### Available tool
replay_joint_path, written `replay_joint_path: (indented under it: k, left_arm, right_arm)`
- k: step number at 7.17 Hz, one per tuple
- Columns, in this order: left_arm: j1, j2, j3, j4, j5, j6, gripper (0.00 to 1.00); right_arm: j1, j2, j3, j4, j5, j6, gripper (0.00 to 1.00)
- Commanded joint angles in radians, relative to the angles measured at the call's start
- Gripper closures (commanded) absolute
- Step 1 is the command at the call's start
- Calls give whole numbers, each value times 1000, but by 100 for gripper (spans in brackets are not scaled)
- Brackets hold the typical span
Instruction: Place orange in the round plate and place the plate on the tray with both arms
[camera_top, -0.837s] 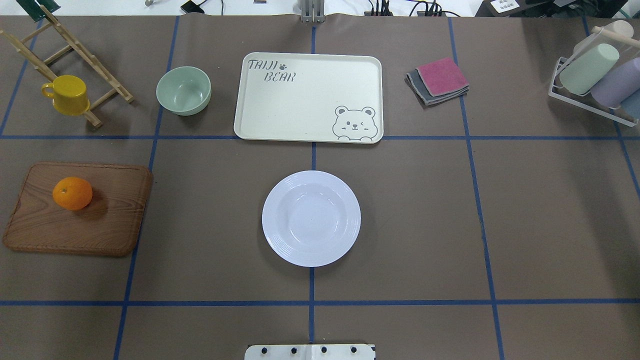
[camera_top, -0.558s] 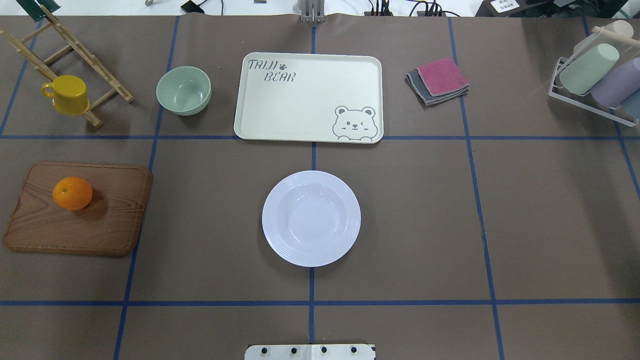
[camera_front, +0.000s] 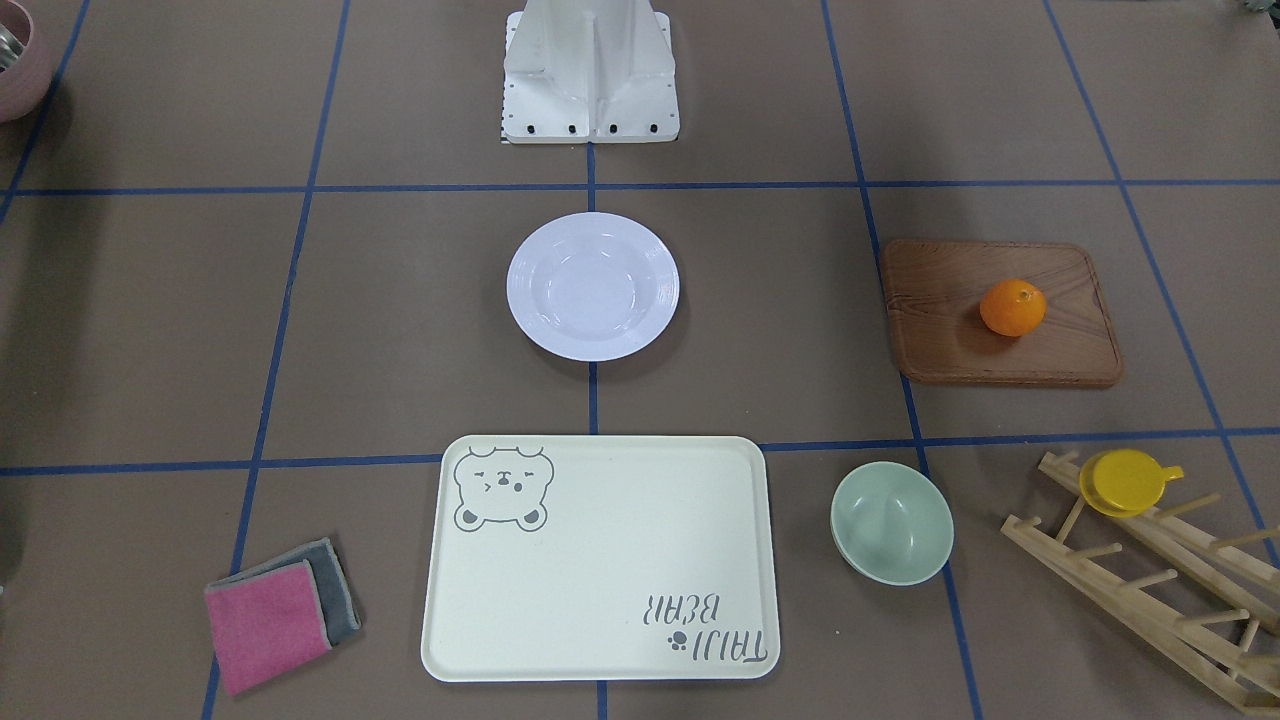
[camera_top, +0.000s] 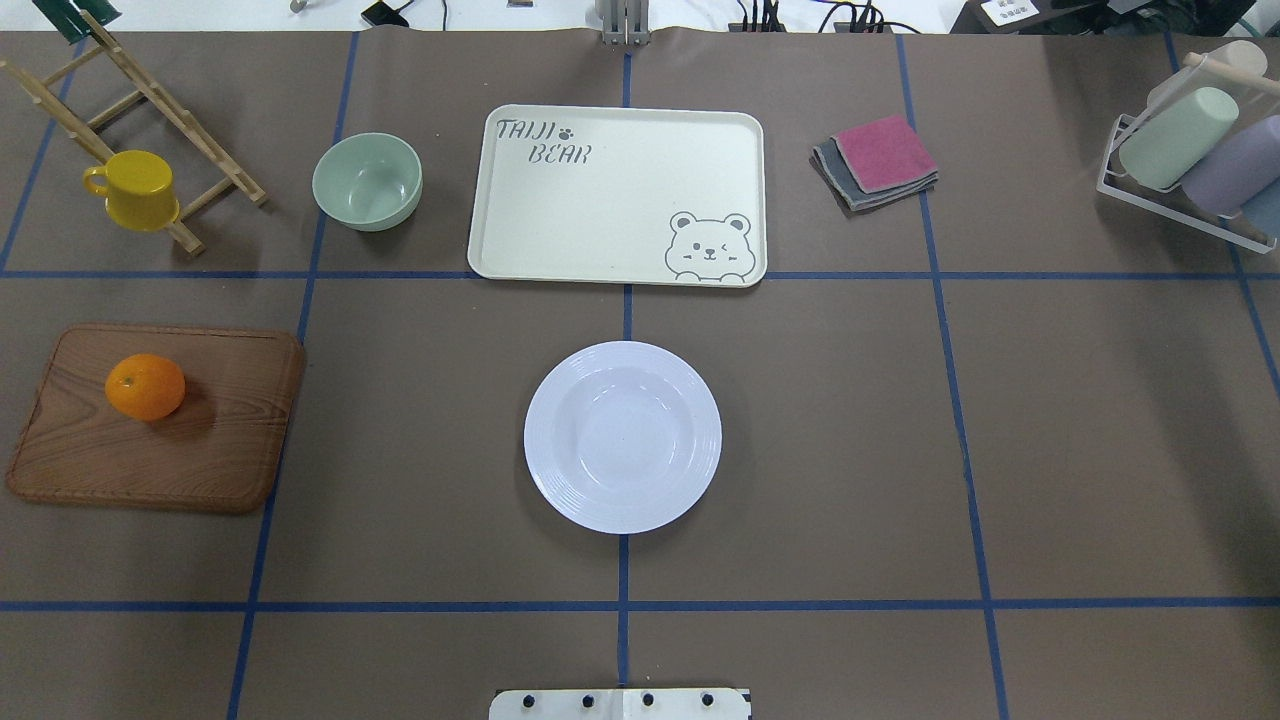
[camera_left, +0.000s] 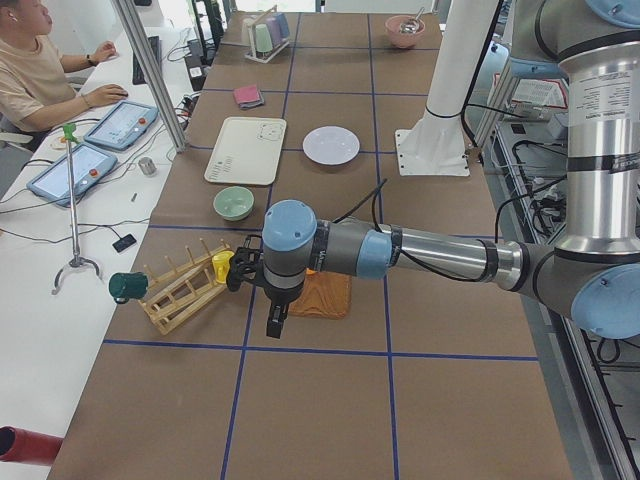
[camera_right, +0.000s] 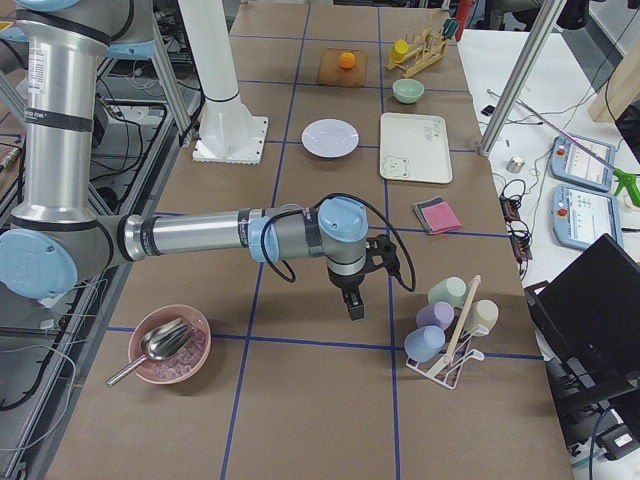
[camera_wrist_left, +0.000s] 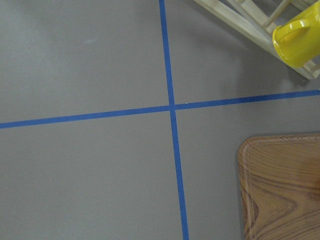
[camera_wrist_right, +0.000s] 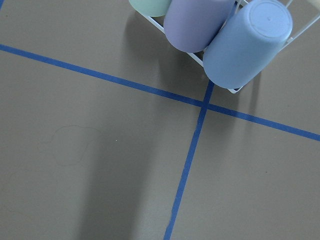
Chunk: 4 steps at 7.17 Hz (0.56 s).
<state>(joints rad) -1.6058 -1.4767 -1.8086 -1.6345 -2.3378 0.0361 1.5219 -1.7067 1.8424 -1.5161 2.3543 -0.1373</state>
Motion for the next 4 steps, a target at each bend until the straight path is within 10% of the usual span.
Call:
replay_joint_path:
  k: [1,4]
  left_arm:
    - [65,-1,-20,-62,-5,1,0]
    - [206,-14,-23,-295,-172,-135,0]
  right_arm:
    - [-90,10,11,104,2,153,0]
    - [-129,9,12,148,-1,203,0]
